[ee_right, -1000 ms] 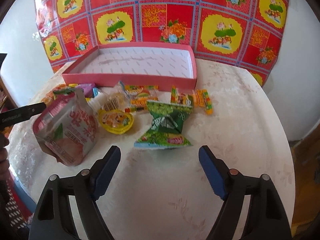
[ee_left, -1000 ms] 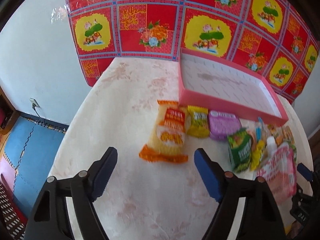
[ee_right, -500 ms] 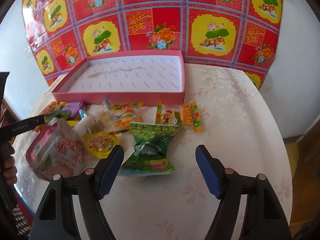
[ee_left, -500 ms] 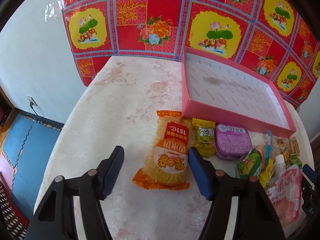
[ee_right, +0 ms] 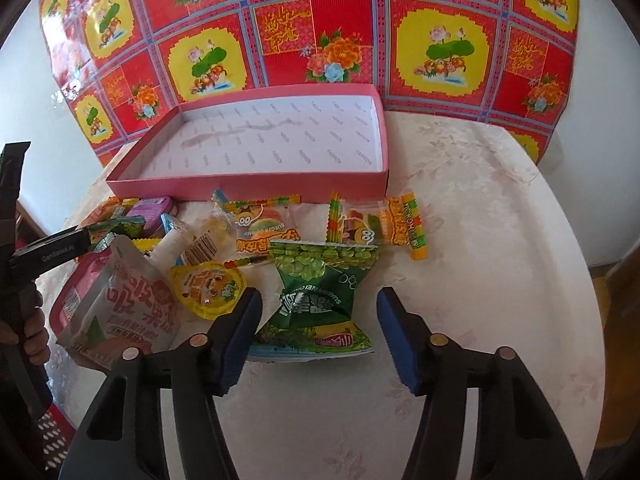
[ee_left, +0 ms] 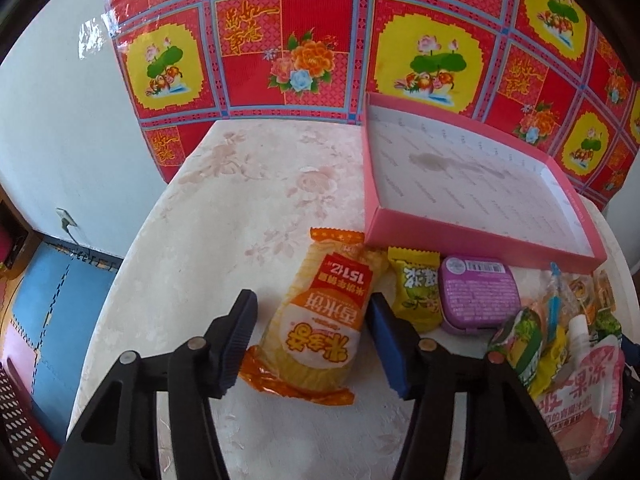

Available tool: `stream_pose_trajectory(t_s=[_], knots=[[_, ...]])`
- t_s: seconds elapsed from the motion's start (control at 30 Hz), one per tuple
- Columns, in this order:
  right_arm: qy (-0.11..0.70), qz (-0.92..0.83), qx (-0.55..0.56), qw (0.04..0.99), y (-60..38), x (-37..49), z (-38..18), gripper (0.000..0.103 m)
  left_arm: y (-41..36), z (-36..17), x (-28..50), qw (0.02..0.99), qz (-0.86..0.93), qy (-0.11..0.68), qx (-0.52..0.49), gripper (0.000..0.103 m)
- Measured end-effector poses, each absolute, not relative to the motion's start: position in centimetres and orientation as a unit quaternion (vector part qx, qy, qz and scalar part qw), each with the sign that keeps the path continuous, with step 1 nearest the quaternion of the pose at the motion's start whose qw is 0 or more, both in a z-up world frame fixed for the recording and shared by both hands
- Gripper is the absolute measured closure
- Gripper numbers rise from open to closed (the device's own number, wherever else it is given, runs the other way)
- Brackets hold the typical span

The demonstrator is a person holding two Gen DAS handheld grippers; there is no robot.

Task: Organize snacks
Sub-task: 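Grasp the orange-yellow bread bag with the left tool while the right tool grasps the green pea bag, then carry the bread bag into the pink tray and release while the right tool drops the pea bag there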

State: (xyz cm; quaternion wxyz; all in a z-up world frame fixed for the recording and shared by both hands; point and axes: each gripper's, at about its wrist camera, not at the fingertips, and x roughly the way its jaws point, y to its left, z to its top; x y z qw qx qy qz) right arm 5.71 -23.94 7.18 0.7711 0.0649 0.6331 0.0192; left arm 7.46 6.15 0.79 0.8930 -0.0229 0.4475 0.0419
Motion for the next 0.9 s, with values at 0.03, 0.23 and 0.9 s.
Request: stream_pose_trajectory(t_s=[0.03,0.23,0.9], knots=[[0.634,0.019,0.066,0.77,-23.9,5.7,7.1,0.044,6.1,0.8,7.5,0.894,0.039,0.446,-0.021,0.047],[0.636,0.017,0.065,0.769,-23.9,5.7,7.1,0.047,6.1,1.0,7.1,0.895,0.022,0.444,-0.027,0.063],[0.621,0.032,0.08,0.779,-23.8,4.8,9.4,0.06,6.3,3.3,2.9,0.899,-0.002,0.434,-0.055,0.064]])
